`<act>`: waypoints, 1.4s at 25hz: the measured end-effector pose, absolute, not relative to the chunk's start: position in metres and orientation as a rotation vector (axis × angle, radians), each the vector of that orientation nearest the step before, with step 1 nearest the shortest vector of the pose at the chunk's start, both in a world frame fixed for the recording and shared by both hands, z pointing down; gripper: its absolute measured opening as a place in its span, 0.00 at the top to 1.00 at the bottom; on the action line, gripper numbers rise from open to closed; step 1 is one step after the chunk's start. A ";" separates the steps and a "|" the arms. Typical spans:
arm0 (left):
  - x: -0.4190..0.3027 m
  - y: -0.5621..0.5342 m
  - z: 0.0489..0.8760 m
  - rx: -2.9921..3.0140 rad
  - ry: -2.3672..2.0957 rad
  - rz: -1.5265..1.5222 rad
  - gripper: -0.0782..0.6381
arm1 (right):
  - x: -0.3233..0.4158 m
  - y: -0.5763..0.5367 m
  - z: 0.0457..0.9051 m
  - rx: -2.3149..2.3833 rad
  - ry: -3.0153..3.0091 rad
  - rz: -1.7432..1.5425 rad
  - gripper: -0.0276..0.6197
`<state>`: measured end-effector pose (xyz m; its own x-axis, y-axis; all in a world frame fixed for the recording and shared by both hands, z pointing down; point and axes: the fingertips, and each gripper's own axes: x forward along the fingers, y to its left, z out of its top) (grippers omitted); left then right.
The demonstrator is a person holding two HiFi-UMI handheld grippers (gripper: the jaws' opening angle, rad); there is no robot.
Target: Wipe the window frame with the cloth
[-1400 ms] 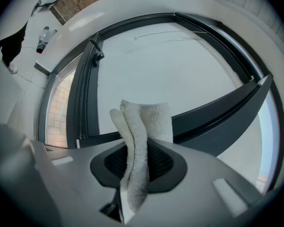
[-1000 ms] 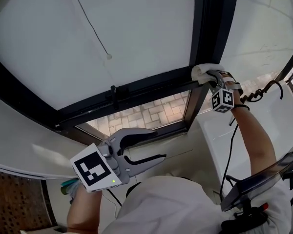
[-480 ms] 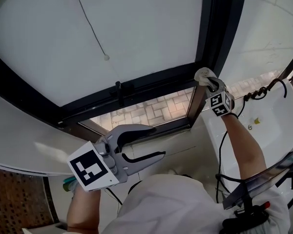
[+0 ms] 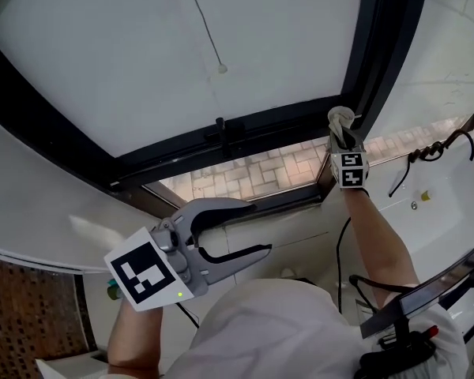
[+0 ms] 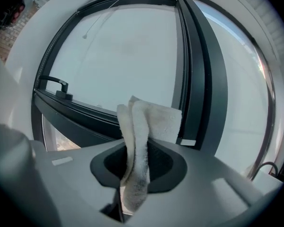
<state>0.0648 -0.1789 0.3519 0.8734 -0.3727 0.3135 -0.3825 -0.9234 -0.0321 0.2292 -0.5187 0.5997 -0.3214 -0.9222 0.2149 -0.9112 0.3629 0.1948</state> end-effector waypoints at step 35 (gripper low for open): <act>-0.091 -0.078 0.352 3.025 -0.626 0.531 0.55 | -0.109 -0.405 0.613 1.445 -2.614 0.178 0.85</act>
